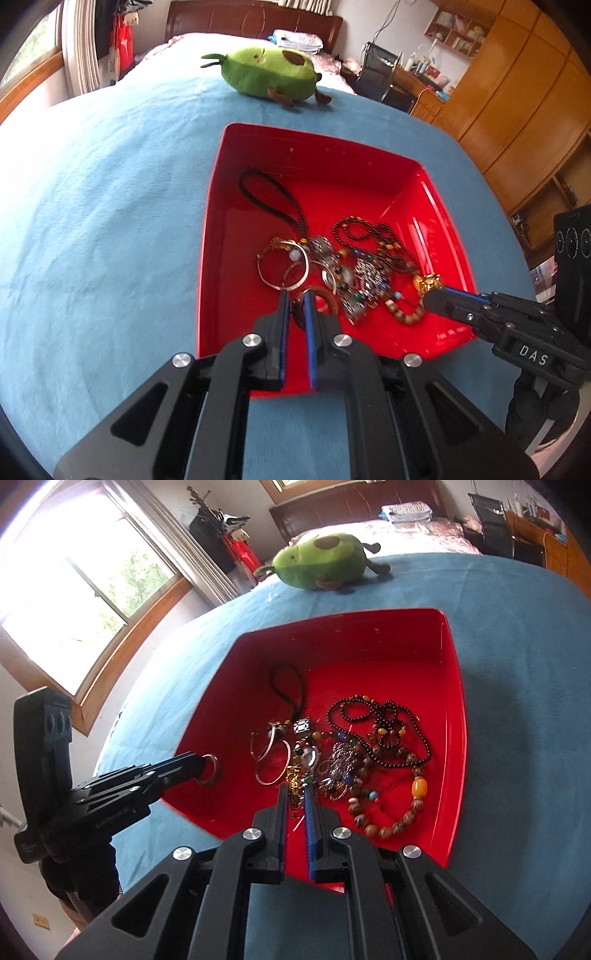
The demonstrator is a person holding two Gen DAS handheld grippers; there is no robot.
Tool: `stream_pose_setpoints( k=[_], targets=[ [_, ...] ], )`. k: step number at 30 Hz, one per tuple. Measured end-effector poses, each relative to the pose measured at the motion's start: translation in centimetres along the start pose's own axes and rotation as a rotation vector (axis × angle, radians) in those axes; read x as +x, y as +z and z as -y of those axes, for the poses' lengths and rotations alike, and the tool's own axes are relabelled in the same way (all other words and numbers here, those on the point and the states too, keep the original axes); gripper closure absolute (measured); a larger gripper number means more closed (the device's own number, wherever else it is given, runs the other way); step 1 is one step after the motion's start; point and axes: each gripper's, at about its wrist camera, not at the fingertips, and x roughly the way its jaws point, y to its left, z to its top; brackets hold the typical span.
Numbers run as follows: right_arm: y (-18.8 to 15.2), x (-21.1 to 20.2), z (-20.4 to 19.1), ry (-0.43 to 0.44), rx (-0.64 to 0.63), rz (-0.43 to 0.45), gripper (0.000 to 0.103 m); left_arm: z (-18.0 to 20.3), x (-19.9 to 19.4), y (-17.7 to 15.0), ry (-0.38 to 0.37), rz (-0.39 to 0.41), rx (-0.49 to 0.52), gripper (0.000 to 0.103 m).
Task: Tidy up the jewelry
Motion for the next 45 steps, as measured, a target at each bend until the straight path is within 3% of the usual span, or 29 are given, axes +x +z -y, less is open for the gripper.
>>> stream_pose_setpoints(
  k=[12, 14, 19, 21, 24, 25, 27, 33, 38, 45],
  targets=[
    [1.4, 3.1, 1.5, -0.029, 0.010, -0.023, 0.094, -0.2, 3.3, 1.7, 0.021, -0.027, 0.005, 0.096],
    [1.6, 2.9, 1.6, -0.038, 0.010, -0.001, 0.076, -0.4, 3.5, 1.8, 0.014, -0.026, 0.003, 0.094],
    [1.2, 1.0, 1.2, -0.080, -0.012, 0.060, 0.075, -0.2, 2.5, 1.4, 0.021, -0.003, 0.009, 0.082],
    [1.0, -0.4, 0.8, -0.106, -0.027, 0.100, 0.075, 0.0, 1.5, 1.3, 0.016, 0.016, 0.014, 0.082],
    [0.5, -2.5, 0.2, -0.134, -0.041, 0.152, 0.061, 0.5, -0.7, 0.8, 0.035, 0.065, 0.025, 0.081],
    [0.3, -3.2, 0.0, -0.136, -0.043, 0.165, 0.054, 0.6, -1.4, 0.5, 0.043, 0.081, 0.028, 0.077],
    [-0.3, -4.4, -0.3, -0.155, -0.049, 0.188, 0.052, 1.0, -2.9, -0.2, 0.066, 0.114, 0.030, 0.068],
    [-2.0, -5.9, -0.5, -0.173, -0.051, 0.191, 0.041, 2.0, -6.9, -3.2, 0.123, 0.206, 0.055, 0.060],
    [-3.5, -6.8, -1.4, -0.178, -0.066, 0.193, 0.021, 2.6, -9.3, -5.5, 0.155, 0.249, 0.079, 0.050],
    [-4.9, -7.6, -2.9, -0.181, -0.076, 0.198, 0.010, 2.7, -11.9, -7.7, 0.182, 0.296, 0.076, 0.036]
  ],
)
